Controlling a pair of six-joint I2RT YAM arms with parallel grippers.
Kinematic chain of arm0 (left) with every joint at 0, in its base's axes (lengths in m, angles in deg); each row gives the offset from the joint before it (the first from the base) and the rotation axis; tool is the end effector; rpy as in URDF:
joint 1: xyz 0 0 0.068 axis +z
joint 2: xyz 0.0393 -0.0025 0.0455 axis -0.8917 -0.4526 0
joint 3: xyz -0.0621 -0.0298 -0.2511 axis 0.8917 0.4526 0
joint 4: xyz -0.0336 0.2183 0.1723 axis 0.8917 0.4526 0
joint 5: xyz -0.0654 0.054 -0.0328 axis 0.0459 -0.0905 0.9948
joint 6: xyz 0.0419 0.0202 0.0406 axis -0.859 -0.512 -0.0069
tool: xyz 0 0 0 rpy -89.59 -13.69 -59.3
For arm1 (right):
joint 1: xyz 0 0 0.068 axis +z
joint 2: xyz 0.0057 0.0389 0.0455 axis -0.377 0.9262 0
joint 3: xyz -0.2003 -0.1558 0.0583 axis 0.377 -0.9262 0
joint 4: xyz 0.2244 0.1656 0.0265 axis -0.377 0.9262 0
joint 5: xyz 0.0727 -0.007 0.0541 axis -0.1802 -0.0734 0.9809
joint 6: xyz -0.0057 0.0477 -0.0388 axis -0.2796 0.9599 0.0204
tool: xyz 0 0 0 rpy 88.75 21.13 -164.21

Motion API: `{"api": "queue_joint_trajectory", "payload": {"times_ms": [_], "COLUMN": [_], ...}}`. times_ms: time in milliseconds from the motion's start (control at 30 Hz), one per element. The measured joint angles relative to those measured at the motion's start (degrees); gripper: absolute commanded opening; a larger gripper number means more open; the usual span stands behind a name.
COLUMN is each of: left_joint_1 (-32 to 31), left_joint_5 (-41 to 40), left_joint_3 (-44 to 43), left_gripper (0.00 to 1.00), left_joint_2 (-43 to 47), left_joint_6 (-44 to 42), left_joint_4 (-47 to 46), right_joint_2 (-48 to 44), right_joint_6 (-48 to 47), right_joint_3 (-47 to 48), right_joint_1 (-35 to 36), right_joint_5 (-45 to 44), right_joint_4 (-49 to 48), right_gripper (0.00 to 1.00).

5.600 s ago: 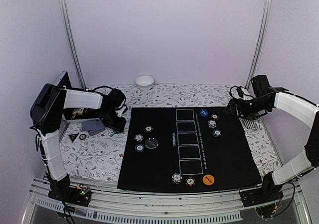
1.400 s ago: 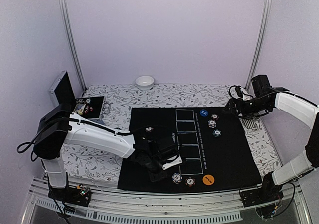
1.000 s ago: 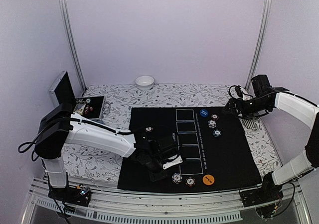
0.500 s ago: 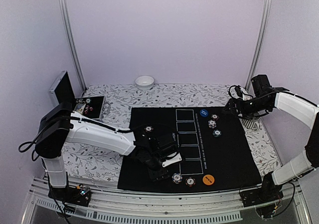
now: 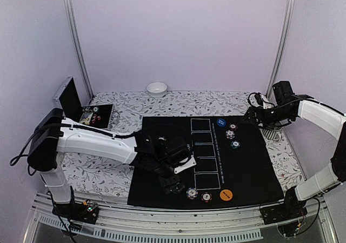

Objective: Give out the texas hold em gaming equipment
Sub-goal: Place the poker chips pile at the big blind area, then pick up the pile of poker chips from the pile of poker chips.

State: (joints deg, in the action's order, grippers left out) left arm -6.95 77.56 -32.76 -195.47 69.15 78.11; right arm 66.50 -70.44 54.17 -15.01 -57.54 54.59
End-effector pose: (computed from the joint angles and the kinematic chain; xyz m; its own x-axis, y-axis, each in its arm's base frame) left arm 0.1389 -0.3621 0.1427 -0.2919 0.8719 -0.3932 0.9166 0.3725 0.1455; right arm 0.3059 0.0592 0.2333 -0.8683 0.0415 -0.4943 -0.2186 0.8625 0.4565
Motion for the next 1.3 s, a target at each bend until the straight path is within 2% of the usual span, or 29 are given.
{"api": "queue_joint_trajectory", "payload": {"times_ms": [167, 267, 433, 567, 667, 833, 1000, 1300], "left_joint_1": [0.9, 4.7, 21.8, 36.7, 43.6, 45.7, 45.7, 45.7], "left_joint_5": [-1.4, -0.7, -1.7, -2.2, -1.9, -1.0, -1.3, 1.0], "left_joint_3": [0.0, -0.5, -5.3, -5.7, -4.1, -1.3, 0.1, 2.4], "left_gripper": [0.98, 0.98, 0.98, 0.98, 0.98, 0.97, 0.83, 0.83], "left_joint_2": [5.1, 10.9, 17.2, 15.7, 11.8, 4.9, 0.8, -1.4], "left_joint_6": [0.0, 1.0, 6.0, 9.4, 11.1, 12.2, 12.3, 12.5], "left_joint_4": [3.3, 4.2, 7.0, 8.0, 7.7, 5.8, 4.8, 3.3], "right_joint_2": [0.0, 0.0, 0.0, -0.1, -0.4, -1.5, -1.6, -1.6], "right_joint_6": [0.0, 0.0, 0.0, 0.0, 0.0, 0.0, 0.0, -0.2], "right_joint_3": [0.0, 0.0, 0.0, 0.0, 0.0, 0.0, 0.0, 0.0], "right_joint_1": [0.0, 0.0, 0.0, 0.0, 0.0, 0.0, 0.0, 0.0], "right_joint_5": [0.3, 0.3, 0.3, 0.3, 0.3, -0.1, -0.3, -0.3], "right_joint_4": [0.0, 0.0, 0.0, 0.0, 0.0, 0.0, 0.0, 0.0], "right_gripper": [0.99, 0.99, 0.99, 0.99, 0.99, 0.99, 0.99, 0.99]}}
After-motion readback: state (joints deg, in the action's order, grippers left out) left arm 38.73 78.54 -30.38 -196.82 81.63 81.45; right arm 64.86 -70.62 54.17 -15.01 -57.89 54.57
